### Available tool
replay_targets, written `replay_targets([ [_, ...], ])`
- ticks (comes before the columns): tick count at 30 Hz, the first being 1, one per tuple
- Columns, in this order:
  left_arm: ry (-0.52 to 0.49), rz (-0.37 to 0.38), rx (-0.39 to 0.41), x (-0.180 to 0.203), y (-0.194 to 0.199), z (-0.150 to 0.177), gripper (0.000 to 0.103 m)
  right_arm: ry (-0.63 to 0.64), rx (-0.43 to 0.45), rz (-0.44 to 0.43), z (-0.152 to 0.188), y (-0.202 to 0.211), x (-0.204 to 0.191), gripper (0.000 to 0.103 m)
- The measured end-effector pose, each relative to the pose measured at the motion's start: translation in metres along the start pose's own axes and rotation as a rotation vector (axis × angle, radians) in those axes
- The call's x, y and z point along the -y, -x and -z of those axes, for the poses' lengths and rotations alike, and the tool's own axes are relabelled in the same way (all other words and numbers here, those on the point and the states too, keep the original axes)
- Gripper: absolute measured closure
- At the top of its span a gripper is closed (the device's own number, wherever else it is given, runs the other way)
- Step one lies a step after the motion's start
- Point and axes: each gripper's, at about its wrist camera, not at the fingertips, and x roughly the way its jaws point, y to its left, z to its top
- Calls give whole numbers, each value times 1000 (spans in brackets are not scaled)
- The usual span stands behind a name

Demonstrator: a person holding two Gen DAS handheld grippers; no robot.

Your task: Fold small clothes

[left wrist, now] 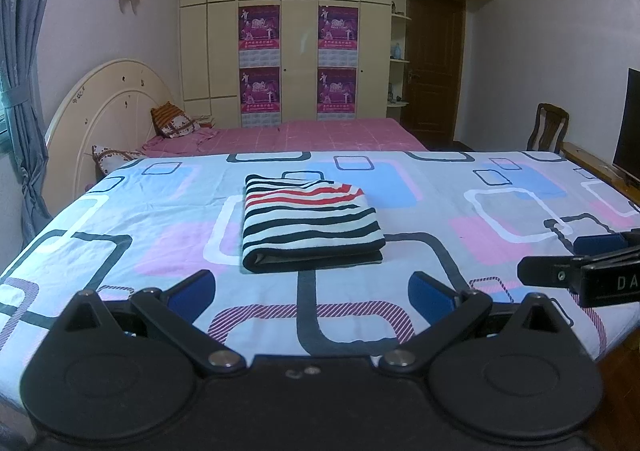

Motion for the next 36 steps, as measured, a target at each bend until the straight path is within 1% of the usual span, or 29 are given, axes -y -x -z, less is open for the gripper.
replay_targets([
  [23,-5,-1,1,4,-2,0,0,5,-1,-6,1,3,4,0],
  [28,6,-4,5,4,-1,0,0,6,-2,-7,1,3,4,0],
  [36,2,11,14,8,-2,-2,2,8,-4,-13,1,3,6,0],
])
